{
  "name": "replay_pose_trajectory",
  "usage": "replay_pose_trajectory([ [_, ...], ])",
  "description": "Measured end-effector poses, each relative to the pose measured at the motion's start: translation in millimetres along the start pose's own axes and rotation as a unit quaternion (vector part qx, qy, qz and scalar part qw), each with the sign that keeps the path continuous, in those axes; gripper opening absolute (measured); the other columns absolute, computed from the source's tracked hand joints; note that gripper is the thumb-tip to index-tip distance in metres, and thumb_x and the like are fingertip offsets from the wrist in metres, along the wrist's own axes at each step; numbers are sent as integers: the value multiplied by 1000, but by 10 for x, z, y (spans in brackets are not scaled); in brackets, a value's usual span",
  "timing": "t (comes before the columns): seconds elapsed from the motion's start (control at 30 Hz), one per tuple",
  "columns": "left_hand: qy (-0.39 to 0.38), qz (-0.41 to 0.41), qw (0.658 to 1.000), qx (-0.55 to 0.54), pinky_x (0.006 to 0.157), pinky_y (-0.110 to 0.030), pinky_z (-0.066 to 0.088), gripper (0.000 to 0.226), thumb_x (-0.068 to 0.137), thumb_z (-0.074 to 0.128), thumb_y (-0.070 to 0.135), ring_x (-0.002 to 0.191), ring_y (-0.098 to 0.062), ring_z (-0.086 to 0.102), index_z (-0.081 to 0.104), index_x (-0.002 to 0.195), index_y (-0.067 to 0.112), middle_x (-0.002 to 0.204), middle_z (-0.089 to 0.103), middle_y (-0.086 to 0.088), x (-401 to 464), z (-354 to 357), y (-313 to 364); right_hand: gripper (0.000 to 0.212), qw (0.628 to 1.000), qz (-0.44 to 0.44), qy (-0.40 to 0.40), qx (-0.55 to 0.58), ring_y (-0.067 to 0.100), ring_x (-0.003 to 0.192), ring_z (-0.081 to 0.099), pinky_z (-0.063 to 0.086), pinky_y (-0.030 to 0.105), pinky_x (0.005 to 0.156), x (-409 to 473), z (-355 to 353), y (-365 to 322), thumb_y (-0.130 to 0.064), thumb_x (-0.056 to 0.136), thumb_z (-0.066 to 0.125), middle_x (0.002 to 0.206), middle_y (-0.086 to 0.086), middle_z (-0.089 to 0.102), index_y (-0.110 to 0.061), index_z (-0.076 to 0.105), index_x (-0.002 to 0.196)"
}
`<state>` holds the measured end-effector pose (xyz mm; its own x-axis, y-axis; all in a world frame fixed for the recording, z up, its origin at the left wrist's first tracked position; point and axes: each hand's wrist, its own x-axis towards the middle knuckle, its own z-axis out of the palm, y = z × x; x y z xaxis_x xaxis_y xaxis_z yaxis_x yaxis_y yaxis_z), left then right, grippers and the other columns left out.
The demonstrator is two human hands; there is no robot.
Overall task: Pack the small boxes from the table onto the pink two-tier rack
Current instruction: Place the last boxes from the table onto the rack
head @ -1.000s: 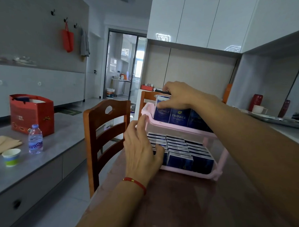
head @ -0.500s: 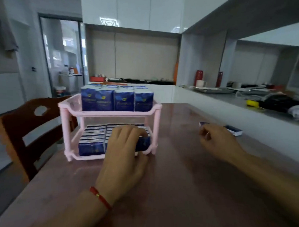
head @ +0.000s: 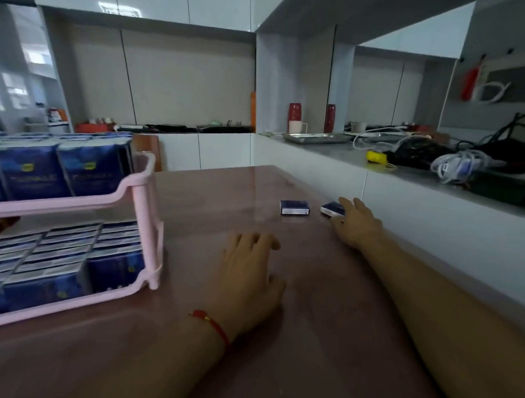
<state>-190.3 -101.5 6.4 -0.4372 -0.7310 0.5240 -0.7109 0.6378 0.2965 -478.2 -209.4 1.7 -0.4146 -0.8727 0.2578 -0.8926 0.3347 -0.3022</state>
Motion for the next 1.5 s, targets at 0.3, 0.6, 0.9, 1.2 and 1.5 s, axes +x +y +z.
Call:
replay_pose_trajectory([
  [0.3,48,-69,990,-116,92,-17,38,32,87,66,20,112,-7,48,57,117,26,113,52,14,6,5,-137,40,964,-99,144,198,27,103,58,47,41,87,-124,-77,-32,-21,74,78,111,7,59,-18,57,108],
  [0.6,77,-253,819,-509,77,-38,62,56,91,70,29,94,-24,72,46,140,21,122,64,-8,29,-76,-269,75,857,-345,-113,365,4,115,58,58,23,87,-1022,-473,-990,1,70,81,127,-9,50,-27,45,129],
  [0.9,139,-273,780,-546,75,-44,63,34,82,75,2,93,-28,71,58,105,20,110,65,-12,62,28,-394,41,949,-224,-100,196,25,127,53,46,38,102,-235,-3,-964,-22,90,67,138,5,55,-20,54,129],
  [1.2,112,-215,770,-591,73,-40,63,29,96,63,9,93,-26,73,65,120,26,113,68,-5,46,-16,-444,45,985,-154,-74,35,31,132,46,34,40,107,326,272,-903,-28,100,56,147,10,47,-15,48,143],
  [1.5,121,-228,747,-613,71,-37,60,22,99,58,18,86,-23,66,66,119,12,110,68,-10,45,-189,-374,46,879,-148,-209,401,25,71,65,53,34,60,-634,-387,-935,-46,102,49,83,16,70,-4,69,102],
])
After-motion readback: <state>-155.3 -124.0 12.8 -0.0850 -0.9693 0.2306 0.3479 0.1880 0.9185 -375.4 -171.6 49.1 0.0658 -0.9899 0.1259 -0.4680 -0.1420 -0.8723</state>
